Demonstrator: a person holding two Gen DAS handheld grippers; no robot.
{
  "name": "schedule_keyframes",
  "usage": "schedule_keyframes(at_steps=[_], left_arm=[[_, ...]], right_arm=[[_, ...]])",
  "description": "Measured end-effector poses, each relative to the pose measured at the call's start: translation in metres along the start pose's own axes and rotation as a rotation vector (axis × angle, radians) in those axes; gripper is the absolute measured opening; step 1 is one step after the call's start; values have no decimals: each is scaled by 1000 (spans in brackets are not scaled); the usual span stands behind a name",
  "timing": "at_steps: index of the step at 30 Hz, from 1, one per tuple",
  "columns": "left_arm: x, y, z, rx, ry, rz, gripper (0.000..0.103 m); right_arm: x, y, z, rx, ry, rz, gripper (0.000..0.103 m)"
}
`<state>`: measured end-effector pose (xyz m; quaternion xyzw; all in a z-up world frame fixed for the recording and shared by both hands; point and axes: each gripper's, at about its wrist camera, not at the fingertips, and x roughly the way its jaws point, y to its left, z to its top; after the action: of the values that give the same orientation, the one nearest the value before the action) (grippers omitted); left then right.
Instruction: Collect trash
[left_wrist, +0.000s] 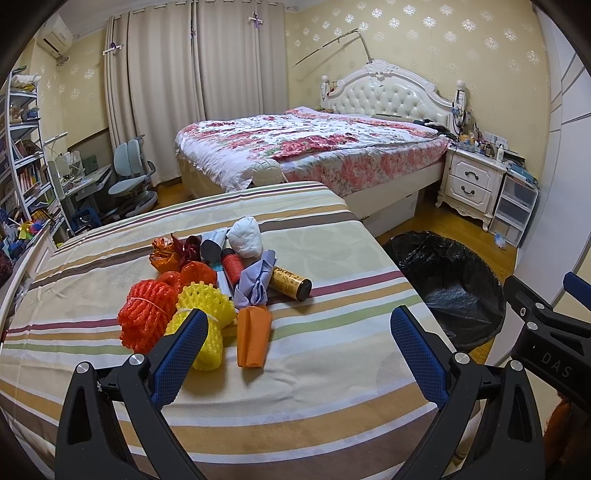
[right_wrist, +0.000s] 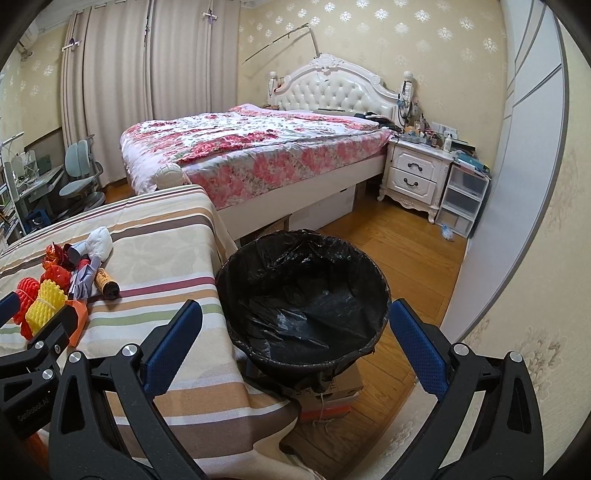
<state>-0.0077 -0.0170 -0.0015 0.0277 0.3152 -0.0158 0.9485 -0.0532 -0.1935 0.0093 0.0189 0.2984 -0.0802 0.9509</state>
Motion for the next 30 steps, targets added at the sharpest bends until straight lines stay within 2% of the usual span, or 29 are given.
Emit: schedule_keyframes(at_steps=[30], left_arm=[[-1, -3, 0, 3, -2, -3, 96]], right_arm=[[0, -1, 1, -1, 4, -1, 99]])
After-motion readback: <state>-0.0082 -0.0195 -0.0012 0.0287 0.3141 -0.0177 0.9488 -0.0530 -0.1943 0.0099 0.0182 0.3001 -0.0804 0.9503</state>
